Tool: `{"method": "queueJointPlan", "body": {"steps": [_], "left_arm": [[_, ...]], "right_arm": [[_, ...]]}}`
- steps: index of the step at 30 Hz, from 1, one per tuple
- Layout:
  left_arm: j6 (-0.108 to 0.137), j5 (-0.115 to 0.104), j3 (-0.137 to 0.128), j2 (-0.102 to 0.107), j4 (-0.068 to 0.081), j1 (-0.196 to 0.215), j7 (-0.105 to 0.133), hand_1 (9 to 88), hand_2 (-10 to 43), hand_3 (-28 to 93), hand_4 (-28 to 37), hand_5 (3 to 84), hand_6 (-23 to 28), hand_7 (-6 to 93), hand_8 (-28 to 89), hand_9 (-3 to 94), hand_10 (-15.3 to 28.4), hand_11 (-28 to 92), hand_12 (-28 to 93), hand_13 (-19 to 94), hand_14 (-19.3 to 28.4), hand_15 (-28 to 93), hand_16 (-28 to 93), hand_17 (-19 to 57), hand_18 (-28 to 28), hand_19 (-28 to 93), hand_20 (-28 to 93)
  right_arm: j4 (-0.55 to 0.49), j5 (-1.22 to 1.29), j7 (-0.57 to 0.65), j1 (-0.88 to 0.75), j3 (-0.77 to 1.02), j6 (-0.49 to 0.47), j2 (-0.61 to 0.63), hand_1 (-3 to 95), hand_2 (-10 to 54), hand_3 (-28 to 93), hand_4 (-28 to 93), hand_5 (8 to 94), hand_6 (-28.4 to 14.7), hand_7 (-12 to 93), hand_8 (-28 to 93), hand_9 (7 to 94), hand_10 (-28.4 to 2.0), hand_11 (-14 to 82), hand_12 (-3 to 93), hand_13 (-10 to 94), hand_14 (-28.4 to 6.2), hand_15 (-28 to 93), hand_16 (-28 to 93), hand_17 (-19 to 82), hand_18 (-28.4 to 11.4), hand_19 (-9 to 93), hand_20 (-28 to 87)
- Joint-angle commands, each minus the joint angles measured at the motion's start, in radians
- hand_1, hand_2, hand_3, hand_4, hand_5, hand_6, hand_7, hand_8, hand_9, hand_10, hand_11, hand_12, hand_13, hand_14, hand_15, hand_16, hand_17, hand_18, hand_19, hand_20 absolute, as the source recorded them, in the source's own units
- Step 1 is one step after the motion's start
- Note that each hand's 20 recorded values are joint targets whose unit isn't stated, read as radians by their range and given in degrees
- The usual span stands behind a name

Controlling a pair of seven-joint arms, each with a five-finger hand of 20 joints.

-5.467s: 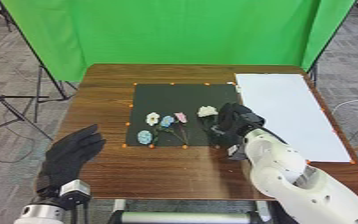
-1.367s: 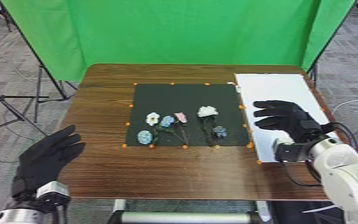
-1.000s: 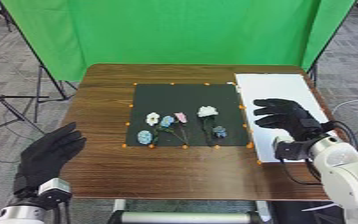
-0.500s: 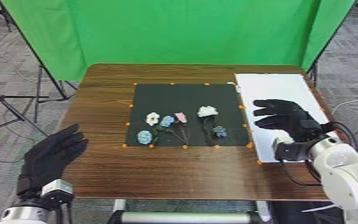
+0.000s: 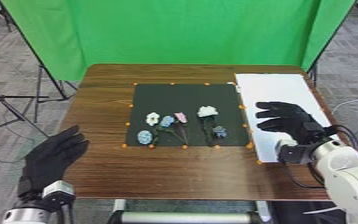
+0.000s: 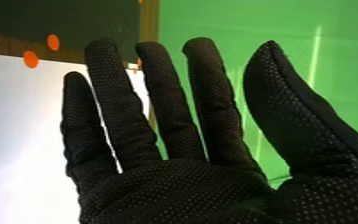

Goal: Arrange flowers

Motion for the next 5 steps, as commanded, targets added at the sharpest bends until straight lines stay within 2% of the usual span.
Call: {"method": "queueJointPlan", "body": {"steps": [1, 4, 5], "left_arm": [[-0.009, 0.017, -0.001, -0.014, -0.017, 0.019, -0.021, 26.7, 4.9, 81, -20.1, 45.5, 13.1, 16.2, -9, 38.6, 22.3, 35, 11, 26, 28.4, 65, -14, -8.2, 23.5, 64, 9], [0.006, 0.005, -0.004, -0.003, -0.02, 0.029, 0.001, 26.7, 4.9, 81, -20.1, 45.5, 13.1, 16.2, -9, 38.6, 22.3, 35, 11, 26, 28.4, 65, -14, -8.2, 23.5, 64, 9], [0.012, -0.005, -0.002, 0.006, -0.02, 0.03, 0.016, 26.7, 4.9, 81, -20.1, 45.5, 13.1, 16.2, -9, 38.6, 22.3, 35, 11, 26, 28.4, 65, -14, -8.2, 23.6, 64, 9]], "right_arm": [[-0.004, -0.021, 0.018, -0.015, 0.014, -0.035, -0.037, 27.3, 6.7, 88, -28, 52.4, 0.5, 22, -16, 54.0, -12.7, 14.4, 14.5, 43, -16.1, 39, 12, 11, -18.5, 56, 16], [0.002, 0.0, 0.029, -0.001, 0.003, -0.029, -0.041, 27.1, 6.7, 88, -28, 52.4, 0.4, 21, -16, 53.9, -12.8, 14.3, 14.5, 43, -16.2, 39, 12, 11, -18.6, 56, 16], [-0.001, -0.005, 0.019, 0.004, 0.004, -0.04, -0.04, 27.1, 6.7, 88, -28, 52.4, 0.4, 21, -16, 53.9, -12.8, 14.3, 14.5, 43, -16.3, 39, 12, 11, -18.6, 56, 16]]}}
